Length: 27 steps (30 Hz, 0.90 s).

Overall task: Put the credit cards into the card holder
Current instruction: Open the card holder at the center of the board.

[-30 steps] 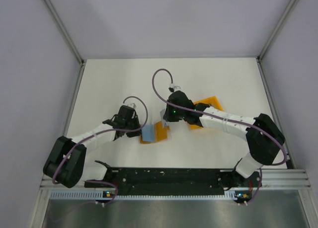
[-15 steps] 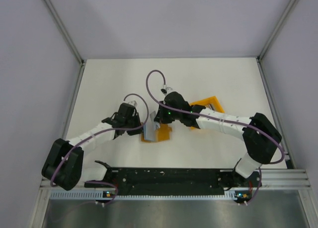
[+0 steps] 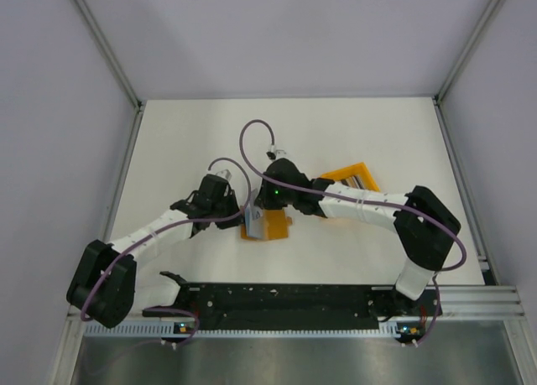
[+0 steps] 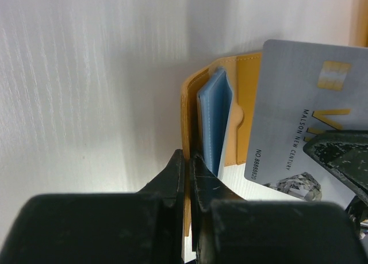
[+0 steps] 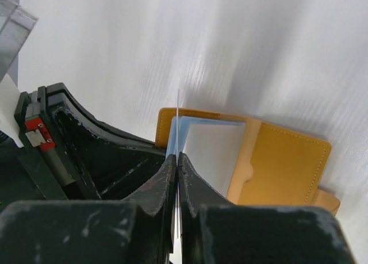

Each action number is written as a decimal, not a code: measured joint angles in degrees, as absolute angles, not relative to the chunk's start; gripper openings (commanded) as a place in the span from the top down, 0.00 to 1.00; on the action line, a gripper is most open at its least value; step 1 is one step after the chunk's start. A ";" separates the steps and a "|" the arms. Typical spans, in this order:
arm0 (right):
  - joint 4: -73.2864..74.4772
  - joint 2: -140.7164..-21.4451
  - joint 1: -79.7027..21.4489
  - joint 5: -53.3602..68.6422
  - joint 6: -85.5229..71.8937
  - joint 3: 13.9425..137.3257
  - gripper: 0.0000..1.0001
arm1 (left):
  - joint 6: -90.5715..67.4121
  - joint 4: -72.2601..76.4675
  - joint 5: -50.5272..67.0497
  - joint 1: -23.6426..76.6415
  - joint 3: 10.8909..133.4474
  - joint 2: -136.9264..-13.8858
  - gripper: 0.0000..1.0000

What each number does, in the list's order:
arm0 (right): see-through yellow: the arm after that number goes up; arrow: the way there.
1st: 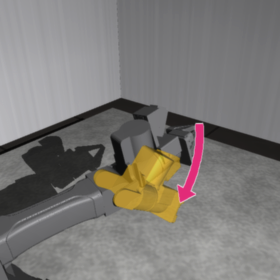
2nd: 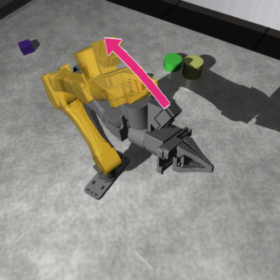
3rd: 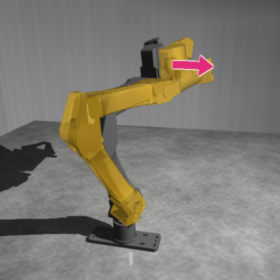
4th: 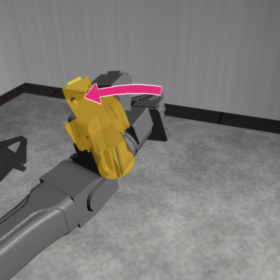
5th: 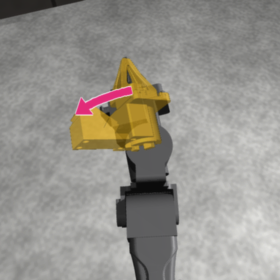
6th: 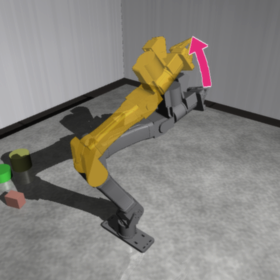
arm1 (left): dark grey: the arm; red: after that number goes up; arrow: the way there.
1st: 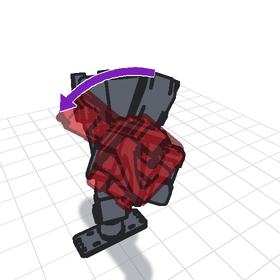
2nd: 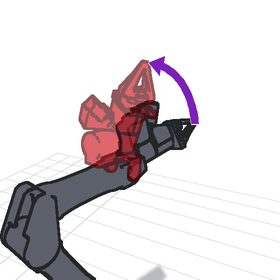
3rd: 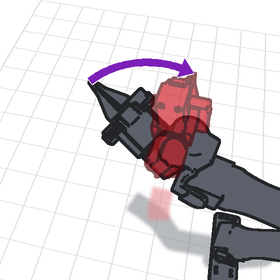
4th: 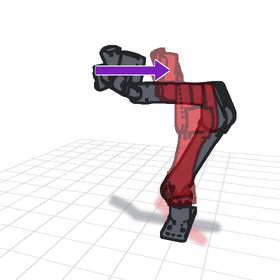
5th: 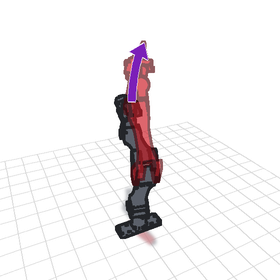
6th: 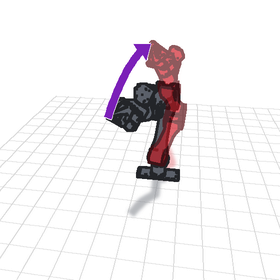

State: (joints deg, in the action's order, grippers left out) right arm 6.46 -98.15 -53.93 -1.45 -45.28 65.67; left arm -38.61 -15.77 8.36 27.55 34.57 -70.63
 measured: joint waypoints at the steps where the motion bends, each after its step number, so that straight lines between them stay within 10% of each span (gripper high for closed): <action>1: 6.28 -98.24 -54.33 -2.07 -45.63 65.93 1.00 | -38.70 -15.79 8.36 27.55 34.57 -70.59 1.00; 27: 6.09 -101.91 -55.44 -10.74 -50.04 68.79 1.00 | -39.53 -15.88 8.58 27.62 34.57 -69.84 1.00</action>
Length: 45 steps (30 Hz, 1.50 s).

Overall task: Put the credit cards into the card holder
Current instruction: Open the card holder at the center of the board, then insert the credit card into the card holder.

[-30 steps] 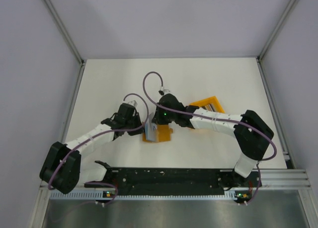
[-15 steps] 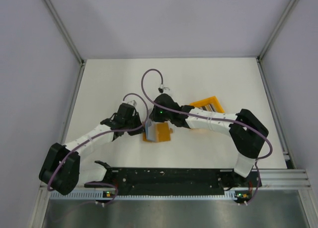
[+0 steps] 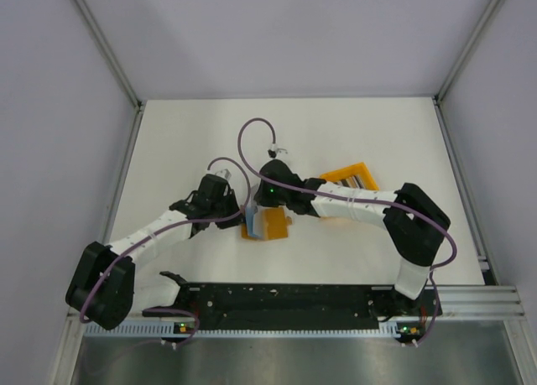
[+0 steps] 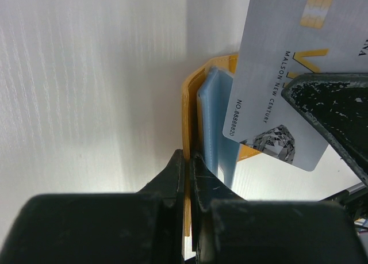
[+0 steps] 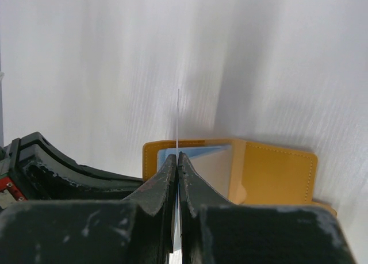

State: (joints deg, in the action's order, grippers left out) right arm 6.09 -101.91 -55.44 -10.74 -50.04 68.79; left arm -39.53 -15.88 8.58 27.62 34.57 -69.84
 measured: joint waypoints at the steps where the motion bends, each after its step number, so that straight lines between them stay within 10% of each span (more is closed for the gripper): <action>1: 6.46 -101.91 -55.48 -10.98 -49.95 68.79 1.00 | -39.53 -15.88 8.56 27.62 34.57 -69.84 1.00; 45: -9.82 -97.89 -45.74 12.43 -51.66 46.83 1.00 | -39.42 -6.74 8.99 27.70 33.10 -80.01 1.00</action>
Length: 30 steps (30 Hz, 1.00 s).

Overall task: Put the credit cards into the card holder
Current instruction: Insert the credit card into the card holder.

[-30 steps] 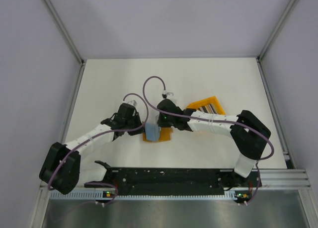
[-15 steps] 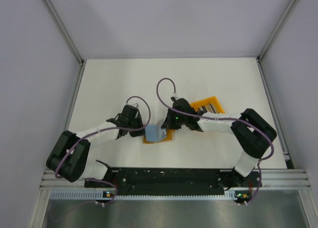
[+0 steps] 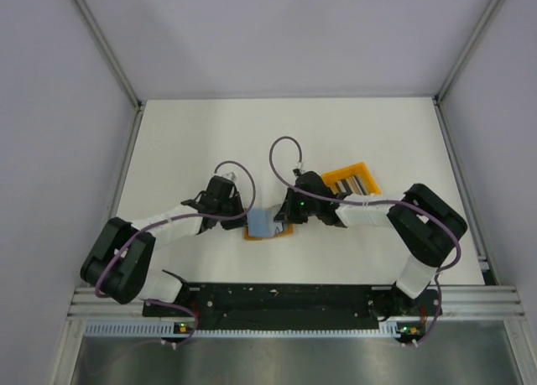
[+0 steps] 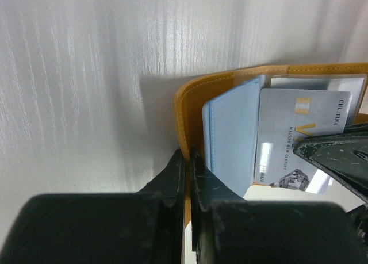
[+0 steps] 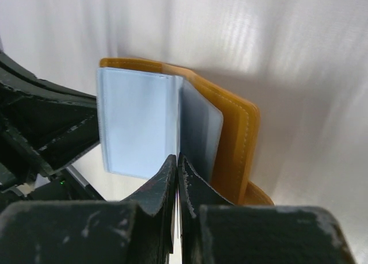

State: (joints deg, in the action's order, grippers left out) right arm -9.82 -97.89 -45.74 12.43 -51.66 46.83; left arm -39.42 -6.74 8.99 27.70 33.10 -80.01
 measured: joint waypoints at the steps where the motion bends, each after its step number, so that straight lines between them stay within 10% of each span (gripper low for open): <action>1: -9.52 -97.73 -45.67 11.79 -51.62 46.48 1.00 | -39.55 -6.74 8.97 27.70 33.08 -80.01 1.00; 30: -19.16 -99.88 -44.56 14.52 -54.89 42.76 1.00 | -39.92 -6.37 9.13 27.70 32.86 -80.01 1.00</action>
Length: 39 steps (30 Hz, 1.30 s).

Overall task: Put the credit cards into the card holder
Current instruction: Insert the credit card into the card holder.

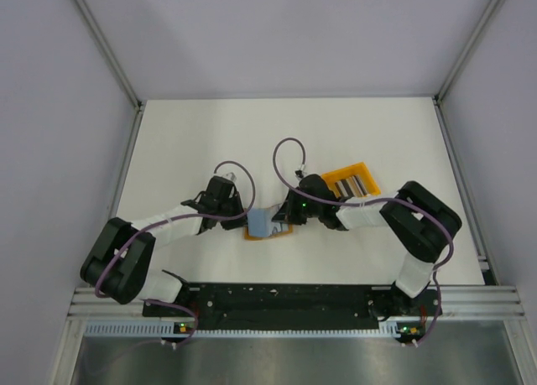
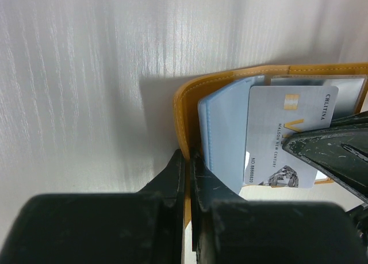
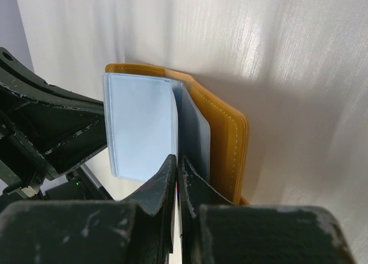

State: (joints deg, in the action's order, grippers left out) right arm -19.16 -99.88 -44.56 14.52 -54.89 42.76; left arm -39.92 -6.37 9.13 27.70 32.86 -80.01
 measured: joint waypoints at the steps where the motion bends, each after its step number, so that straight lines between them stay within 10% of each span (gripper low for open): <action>1: -19.40 -100.05 -44.49 14.68 -55.13 42.76 1.00 | -39.92 -6.37 9.13 27.70 32.86 -80.01 1.00; 39: -19.92 -104.64 -45.41 15.84 -57.69 45.54 1.00 | -39.92 -6.17 9.45 27.59 32.88 -80.27 1.00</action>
State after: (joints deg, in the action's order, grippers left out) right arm -19.92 -104.64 -45.41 15.84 -57.69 45.54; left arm -39.92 -6.17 9.45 27.59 32.88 -80.27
